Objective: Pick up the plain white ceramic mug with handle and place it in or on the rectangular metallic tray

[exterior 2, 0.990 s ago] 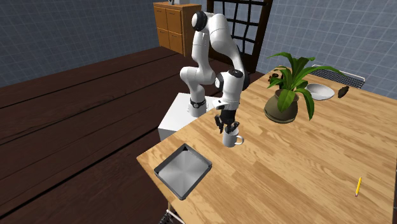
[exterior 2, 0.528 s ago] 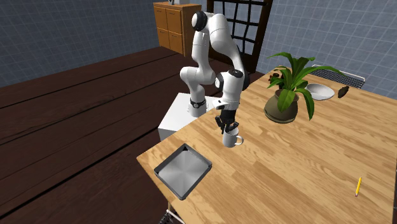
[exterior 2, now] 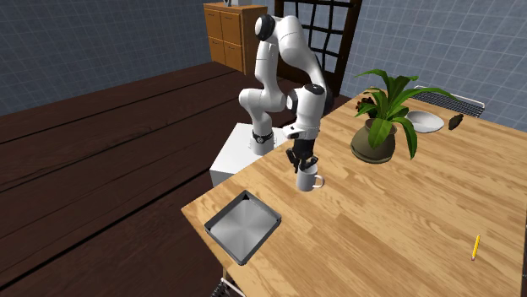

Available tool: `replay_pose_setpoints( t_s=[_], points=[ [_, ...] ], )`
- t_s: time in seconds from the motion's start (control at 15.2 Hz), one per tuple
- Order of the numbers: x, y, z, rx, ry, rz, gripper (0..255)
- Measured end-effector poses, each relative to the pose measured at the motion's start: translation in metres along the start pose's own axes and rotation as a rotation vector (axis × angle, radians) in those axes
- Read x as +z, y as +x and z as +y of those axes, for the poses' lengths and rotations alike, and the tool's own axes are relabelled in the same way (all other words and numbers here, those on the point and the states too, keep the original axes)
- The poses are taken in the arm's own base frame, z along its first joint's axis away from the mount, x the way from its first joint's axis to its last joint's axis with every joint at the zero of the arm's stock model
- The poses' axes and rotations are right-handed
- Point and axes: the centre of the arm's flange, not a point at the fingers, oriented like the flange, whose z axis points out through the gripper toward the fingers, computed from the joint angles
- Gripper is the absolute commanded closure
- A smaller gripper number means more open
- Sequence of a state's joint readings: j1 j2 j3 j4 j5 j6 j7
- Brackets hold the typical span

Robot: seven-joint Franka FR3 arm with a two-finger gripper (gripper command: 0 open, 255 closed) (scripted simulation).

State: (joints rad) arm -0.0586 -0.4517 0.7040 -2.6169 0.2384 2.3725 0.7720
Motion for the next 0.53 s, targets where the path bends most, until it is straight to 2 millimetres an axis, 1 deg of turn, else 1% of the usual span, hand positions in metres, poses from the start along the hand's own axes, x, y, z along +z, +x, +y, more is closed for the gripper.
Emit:
replay_pose_setpoints(
  t_s=[0.53],
  points=[
    [-0.044, 0.006, -0.001, 0.0, 0.0, 0.0, 255]
  ],
)
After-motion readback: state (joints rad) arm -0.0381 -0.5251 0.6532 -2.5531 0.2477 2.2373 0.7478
